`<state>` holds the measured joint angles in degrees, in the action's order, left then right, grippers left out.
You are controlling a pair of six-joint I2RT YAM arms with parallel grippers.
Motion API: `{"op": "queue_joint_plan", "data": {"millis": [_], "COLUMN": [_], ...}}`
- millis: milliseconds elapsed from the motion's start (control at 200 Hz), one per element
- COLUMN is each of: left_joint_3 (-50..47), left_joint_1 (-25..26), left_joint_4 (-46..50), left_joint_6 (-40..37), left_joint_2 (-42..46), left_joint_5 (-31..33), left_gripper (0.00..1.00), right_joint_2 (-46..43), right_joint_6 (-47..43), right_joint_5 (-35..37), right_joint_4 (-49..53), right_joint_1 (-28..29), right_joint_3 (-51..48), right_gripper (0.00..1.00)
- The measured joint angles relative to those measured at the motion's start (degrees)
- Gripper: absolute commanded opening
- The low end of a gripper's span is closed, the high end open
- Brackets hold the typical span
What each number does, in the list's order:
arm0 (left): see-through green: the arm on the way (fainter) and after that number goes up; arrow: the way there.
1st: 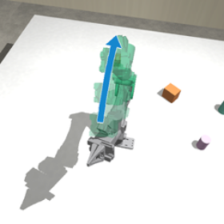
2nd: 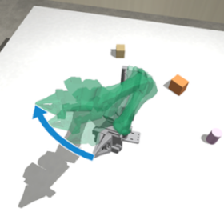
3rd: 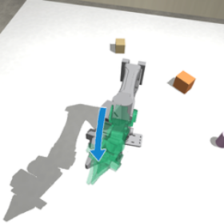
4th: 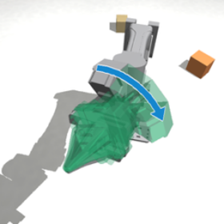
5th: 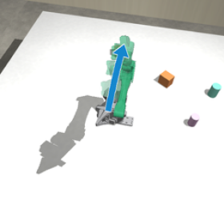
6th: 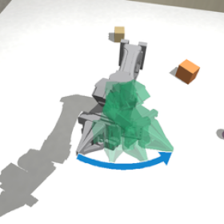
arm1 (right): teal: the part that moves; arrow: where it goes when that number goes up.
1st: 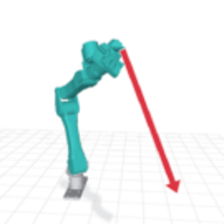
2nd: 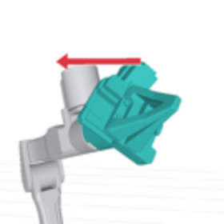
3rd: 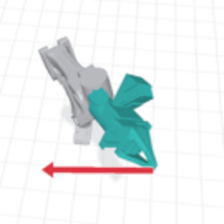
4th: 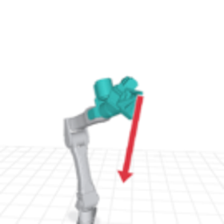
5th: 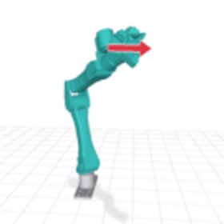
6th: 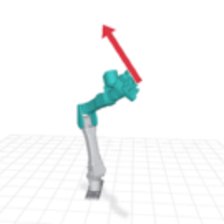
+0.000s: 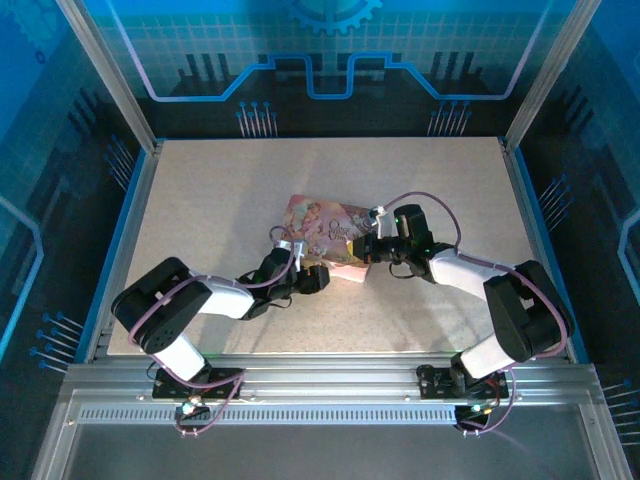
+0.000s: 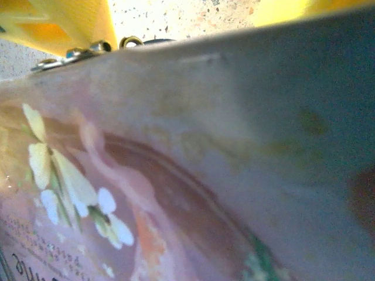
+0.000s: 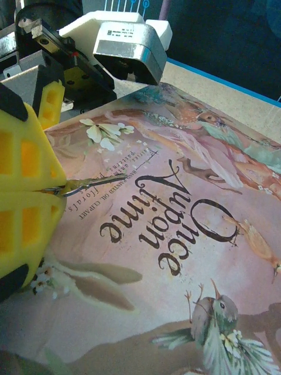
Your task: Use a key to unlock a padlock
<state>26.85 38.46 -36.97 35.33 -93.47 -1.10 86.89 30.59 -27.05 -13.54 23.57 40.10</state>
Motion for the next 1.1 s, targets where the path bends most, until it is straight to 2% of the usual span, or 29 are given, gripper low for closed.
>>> {"op": "queue_joint_plan", "data": {"millis": [540,1101], "left_joint_3": [1.2,3.6], "left_joint_1": [0.0,1.9], "left_joint_4": [-1.9,0.3], "left_joint_6": [0.7,0.6], "left_joint_2": [-2.5,-3.0], "left_joint_5": [0.4,0.7], "left_gripper": [0.49,0.43], "right_joint_2": [0.0,0.1], "right_joint_6": [0.7,0.9], "right_joint_5": [0.7,1.1], "right_joint_4": [-1.4,-2.1], "right_joint_1": [0.2,0.5], "right_joint_3": [-0.4,-0.6], "right_gripper": [0.03,0.03]}}
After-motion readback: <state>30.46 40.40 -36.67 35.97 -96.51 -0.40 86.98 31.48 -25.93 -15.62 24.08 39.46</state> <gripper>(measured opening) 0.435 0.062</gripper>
